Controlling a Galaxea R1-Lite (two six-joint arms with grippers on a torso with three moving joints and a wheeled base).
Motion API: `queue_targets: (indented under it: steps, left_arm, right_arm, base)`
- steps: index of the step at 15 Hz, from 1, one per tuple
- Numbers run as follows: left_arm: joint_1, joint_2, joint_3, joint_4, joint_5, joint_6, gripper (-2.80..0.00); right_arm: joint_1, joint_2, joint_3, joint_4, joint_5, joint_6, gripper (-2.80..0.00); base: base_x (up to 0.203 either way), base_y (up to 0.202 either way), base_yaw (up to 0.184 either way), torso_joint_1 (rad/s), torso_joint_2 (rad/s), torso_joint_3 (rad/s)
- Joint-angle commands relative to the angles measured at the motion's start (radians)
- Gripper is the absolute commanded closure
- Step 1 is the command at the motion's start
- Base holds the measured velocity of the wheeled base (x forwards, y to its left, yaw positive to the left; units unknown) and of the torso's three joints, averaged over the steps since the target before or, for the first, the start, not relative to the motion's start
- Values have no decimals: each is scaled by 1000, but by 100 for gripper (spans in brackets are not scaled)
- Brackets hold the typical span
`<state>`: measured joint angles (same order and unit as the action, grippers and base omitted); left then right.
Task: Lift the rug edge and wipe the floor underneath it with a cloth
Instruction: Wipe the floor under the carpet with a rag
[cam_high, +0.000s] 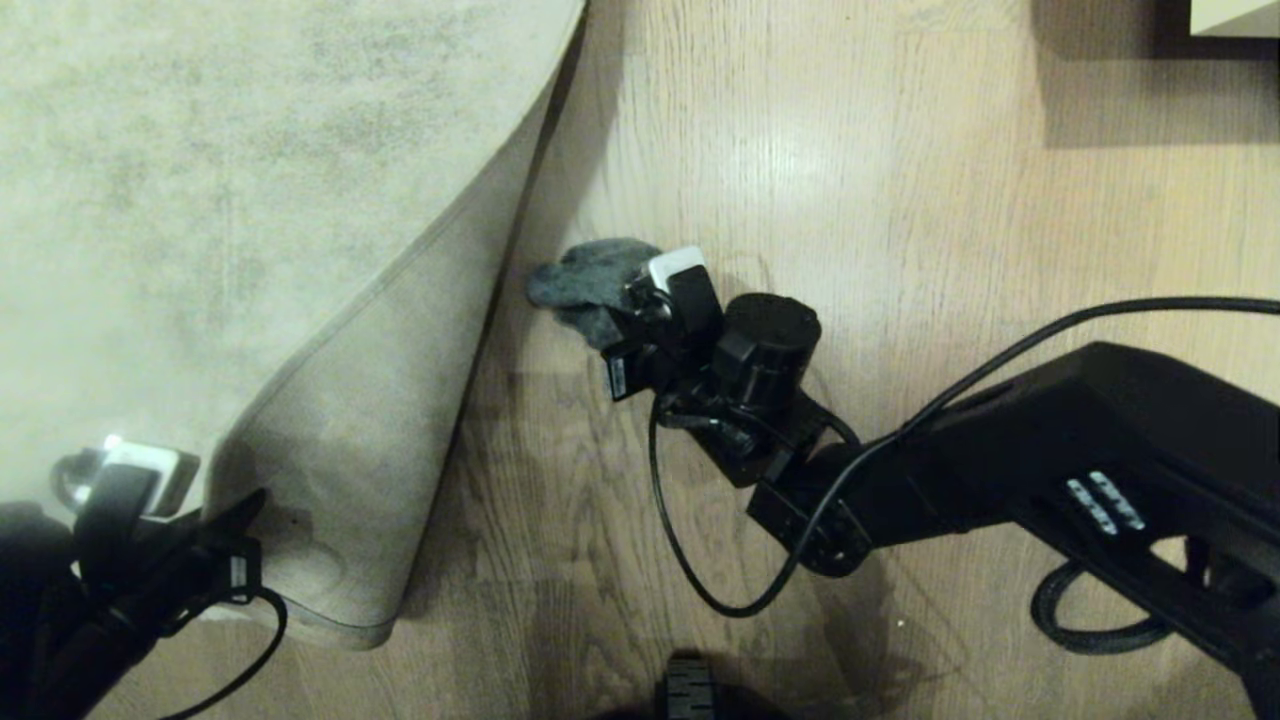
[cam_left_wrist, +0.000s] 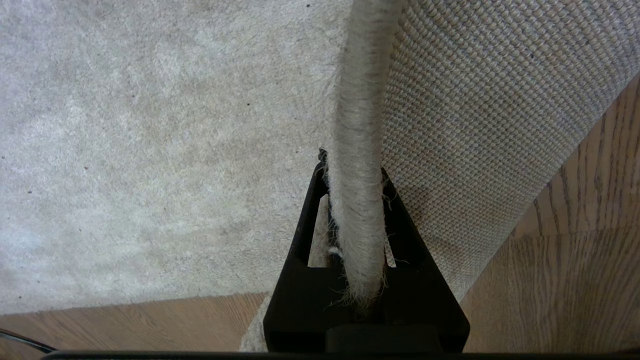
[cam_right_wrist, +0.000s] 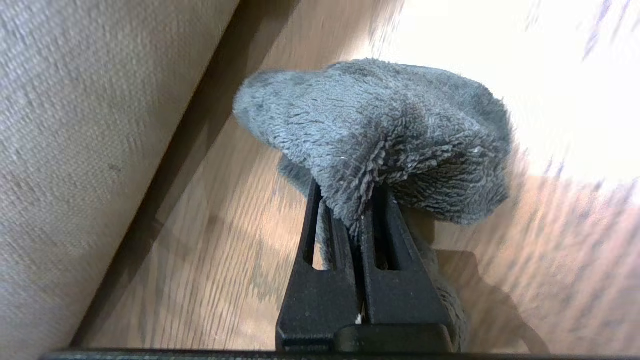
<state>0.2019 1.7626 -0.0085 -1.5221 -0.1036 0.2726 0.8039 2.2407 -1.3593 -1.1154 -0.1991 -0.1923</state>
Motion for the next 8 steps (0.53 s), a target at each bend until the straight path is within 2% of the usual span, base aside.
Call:
queue_targets:
  steps: [1, 5, 8]
  left_arm:
    - [1, 0, 9, -48, 1, 2, 0]
    - [-1, 3, 9, -48, 1, 2, 0]
    - [-9, 5, 9, -48, 1, 2, 0]
  right_arm:
    - [31, -67, 30, 26, 0, -1, 0]
    - [119, -113, 179, 25, 0, -1, 0]
    - [195, -105, 305, -34, -1, 2, 0]
  base:
    - [0, 0, 0, 0, 0, 0]
    - [0, 0, 0, 0, 0, 0]
    - [0, 0, 0, 0, 0, 0]
